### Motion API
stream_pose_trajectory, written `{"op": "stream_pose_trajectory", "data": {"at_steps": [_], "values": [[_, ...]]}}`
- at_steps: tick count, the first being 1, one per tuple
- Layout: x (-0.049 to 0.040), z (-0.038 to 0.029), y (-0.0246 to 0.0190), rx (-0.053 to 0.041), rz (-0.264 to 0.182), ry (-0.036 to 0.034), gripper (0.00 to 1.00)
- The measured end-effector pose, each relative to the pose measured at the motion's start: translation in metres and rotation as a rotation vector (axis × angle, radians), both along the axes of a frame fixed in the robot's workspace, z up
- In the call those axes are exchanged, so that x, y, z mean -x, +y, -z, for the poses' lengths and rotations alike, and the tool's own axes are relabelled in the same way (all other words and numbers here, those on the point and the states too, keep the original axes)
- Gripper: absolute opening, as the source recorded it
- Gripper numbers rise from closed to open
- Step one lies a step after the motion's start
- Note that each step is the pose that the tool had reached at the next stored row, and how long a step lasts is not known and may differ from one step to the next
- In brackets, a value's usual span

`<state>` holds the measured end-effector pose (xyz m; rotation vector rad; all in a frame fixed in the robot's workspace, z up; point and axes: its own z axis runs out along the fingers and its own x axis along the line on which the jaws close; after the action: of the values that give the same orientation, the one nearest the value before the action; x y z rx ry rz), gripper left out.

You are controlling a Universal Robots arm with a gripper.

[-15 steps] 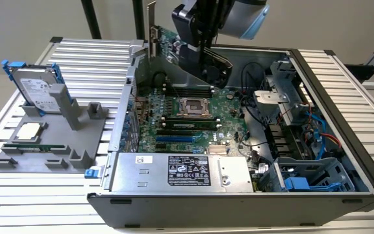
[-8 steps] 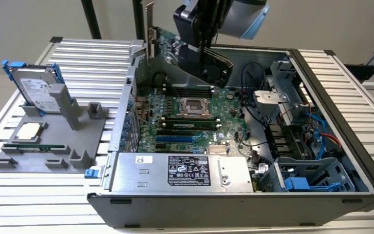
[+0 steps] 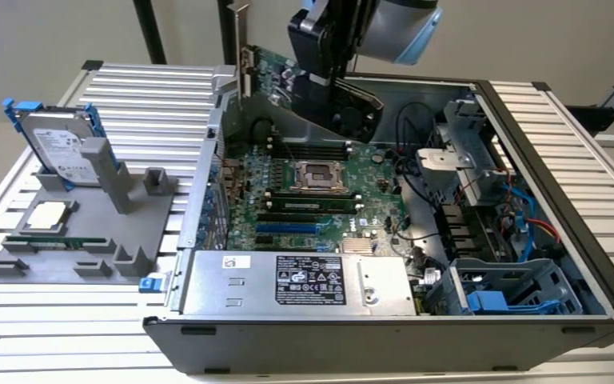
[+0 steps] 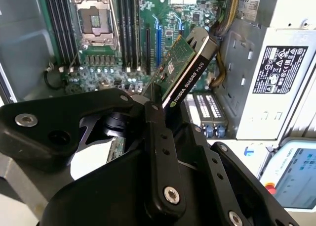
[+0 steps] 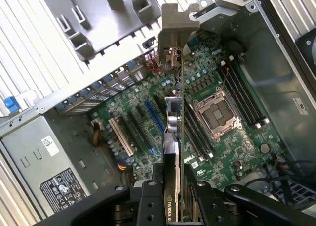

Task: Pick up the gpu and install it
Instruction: 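Insert the gpu into the slot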

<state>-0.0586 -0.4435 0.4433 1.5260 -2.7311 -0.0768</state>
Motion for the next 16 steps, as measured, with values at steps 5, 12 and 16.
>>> {"op": "stream_pose_trajectory", "data": {"at_steps": [5, 12, 16], "values": [[0.0000, 0.0000, 0.0000, 0.0000, -0.030, 0.0000, 0.00], [0.0000, 0.0000, 0.0000, 0.0000, -0.073, 0.0000, 0.00], [0.0000, 0.0000, 0.0000, 0.0000, -0.099, 0.0000, 0.00]]}}
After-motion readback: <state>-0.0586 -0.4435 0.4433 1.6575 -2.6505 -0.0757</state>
